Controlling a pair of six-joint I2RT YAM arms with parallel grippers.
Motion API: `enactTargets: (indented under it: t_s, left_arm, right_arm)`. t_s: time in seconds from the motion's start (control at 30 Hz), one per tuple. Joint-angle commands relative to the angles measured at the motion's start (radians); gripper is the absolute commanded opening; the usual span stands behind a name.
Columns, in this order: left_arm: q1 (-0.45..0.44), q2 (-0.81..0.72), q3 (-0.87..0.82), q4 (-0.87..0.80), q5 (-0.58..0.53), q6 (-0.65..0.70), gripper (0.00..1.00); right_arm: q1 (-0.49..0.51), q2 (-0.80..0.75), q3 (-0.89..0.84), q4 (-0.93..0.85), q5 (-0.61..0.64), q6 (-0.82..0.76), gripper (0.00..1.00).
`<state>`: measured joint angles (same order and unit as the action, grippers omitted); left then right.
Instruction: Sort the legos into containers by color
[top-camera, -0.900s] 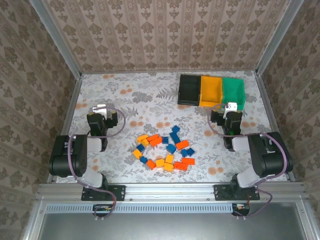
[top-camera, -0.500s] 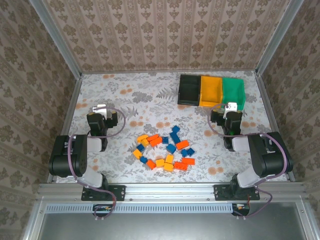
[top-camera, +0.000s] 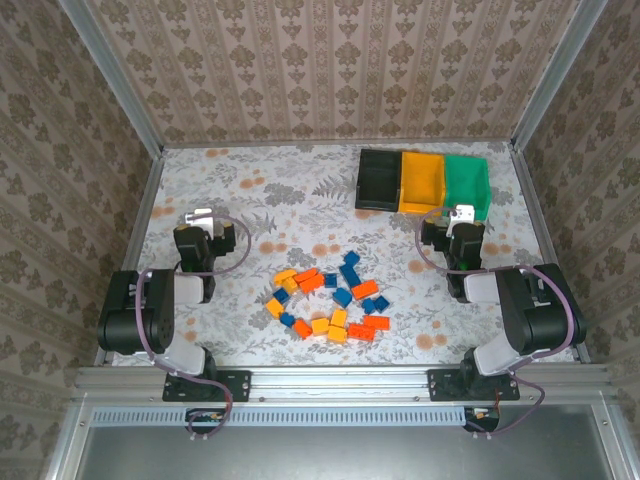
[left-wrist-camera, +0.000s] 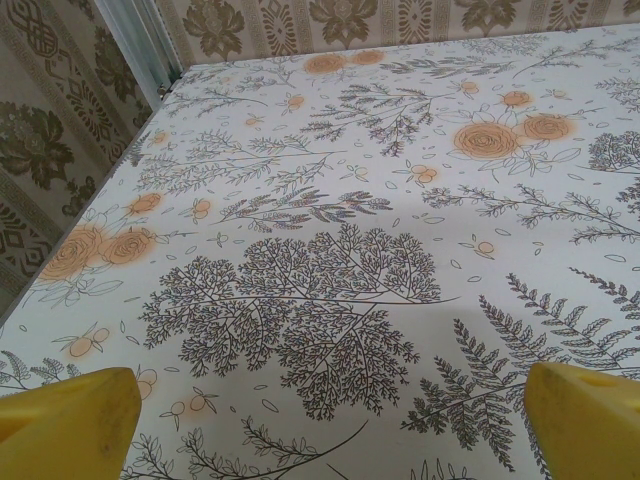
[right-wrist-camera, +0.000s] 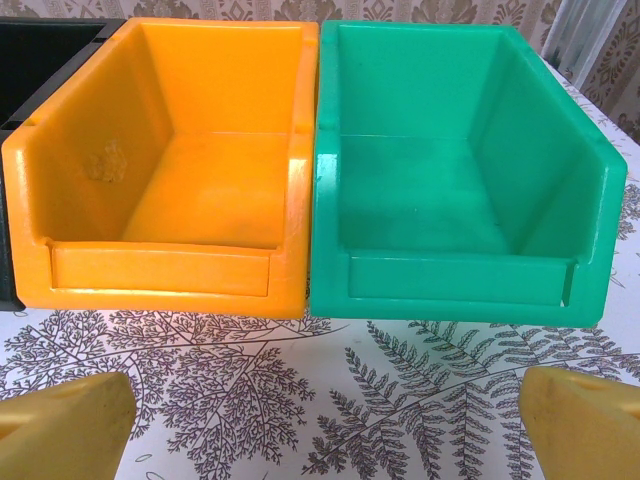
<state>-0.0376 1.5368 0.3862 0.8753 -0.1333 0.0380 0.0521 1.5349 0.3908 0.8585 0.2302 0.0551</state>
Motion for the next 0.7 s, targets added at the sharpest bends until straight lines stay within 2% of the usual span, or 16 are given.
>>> enactTargets:
  t_s: [0.0,0.37,0.4,0.57,0.67]
  left_arm:
    - [0.005,0.004,0.005,0.013,0.013,-0.004,1.00]
    - [0.002,0.004,0.004,0.019,0.006,-0.001,1.00]
    - [-0.007,-0.009,0.007,0.006,-0.013,0.005,1.00]
    - [-0.021,-0.148,0.131,-0.323,-0.056,0.005,1.00]
    - [-0.022,-0.209,0.154,-0.358,-0.078,-0.017,1.00]
  right_arm:
    - [-0.005,-0.004,0.000,0.028,-0.014,-0.003,1.00]
    - [-0.005,-0.006,-0.001,0.034,-0.011,-0.003,1.00]
    - [0.003,-0.018,0.003,0.022,0.017,-0.003,1.00]
    - [0.025,-0.136,0.165,-0.374,0.067,0.000,1.00]
    - [0.030,-0.192,0.219,-0.477,0.117,0.050,1.00]
